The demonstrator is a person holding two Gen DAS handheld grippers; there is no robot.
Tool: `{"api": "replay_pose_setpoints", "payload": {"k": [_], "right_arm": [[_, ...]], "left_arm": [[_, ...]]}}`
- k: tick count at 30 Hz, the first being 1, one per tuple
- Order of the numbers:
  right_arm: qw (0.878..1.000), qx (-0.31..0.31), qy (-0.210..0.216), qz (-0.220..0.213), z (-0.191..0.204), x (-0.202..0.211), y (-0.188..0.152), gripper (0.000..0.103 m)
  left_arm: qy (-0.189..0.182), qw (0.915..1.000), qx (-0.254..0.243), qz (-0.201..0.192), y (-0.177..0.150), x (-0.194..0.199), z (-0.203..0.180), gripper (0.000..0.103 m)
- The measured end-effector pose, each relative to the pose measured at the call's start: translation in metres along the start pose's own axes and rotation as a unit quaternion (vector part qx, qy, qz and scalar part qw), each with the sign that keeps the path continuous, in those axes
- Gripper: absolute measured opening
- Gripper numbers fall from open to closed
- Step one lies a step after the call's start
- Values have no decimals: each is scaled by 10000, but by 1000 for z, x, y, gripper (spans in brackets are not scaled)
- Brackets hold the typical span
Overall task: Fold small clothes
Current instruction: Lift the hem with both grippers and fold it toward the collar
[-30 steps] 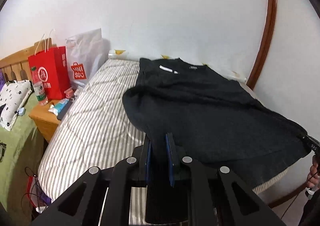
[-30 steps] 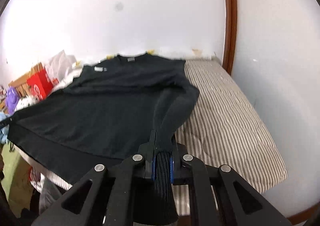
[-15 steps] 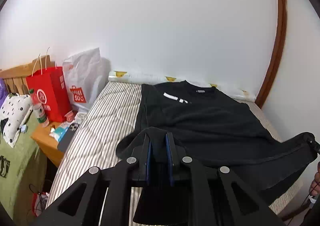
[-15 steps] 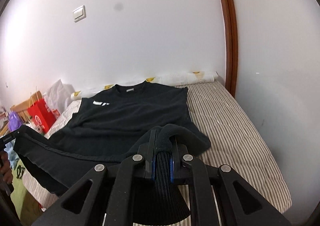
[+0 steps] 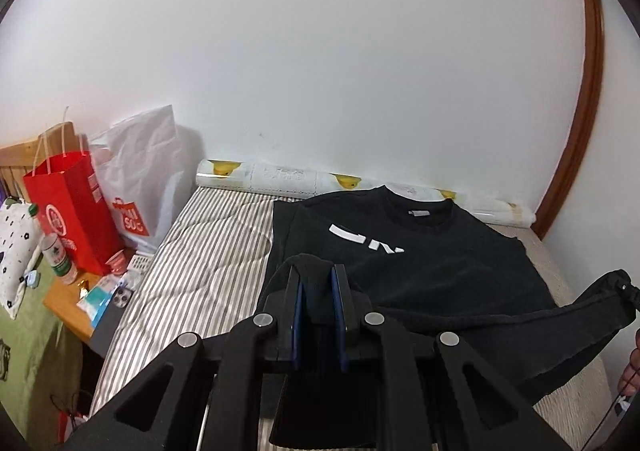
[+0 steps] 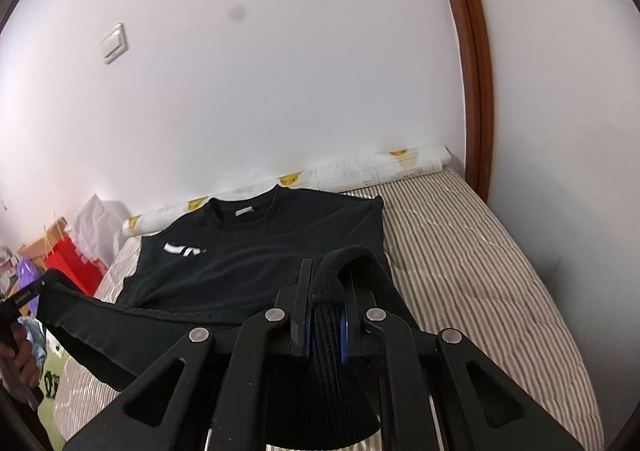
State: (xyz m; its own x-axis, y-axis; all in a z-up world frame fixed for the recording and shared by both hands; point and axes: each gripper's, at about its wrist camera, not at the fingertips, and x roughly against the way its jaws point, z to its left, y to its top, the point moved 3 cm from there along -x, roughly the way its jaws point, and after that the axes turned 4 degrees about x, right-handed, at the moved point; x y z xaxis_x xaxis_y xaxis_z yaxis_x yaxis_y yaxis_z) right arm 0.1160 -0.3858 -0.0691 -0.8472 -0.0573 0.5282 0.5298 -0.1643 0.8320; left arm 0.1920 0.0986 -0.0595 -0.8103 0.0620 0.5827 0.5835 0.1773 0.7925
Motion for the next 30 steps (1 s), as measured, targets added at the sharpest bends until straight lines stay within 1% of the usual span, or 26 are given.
{"api": "replay_pose_setpoints", "payload": {"k": [8,13,20,23,26,30], "right_arm": [[9998,-87,53,172,-5,-70,29,9],[9997,-83,92,200,-5,-112,48,9],[9995,-167,86,266,-8,-168,67,9],[9991,-254,70,322,-10,-192,70,10],[9984,-301,-10,486,-11,-217,66,10],[9960,-150,-357,811,-12,-250,53,10]], "left_arm": [[77,9998,102,179,22,-66,-1,13],[47,9993,208,318,36,-110,1,13],[135,9991,86,384,54,-167,-3,13],[187,9986,93,477,55,-191,-1,13],[260,9978,89,608,49,-213,1,13],[451,9963,-90,726,39,-233,-4,14]]}}
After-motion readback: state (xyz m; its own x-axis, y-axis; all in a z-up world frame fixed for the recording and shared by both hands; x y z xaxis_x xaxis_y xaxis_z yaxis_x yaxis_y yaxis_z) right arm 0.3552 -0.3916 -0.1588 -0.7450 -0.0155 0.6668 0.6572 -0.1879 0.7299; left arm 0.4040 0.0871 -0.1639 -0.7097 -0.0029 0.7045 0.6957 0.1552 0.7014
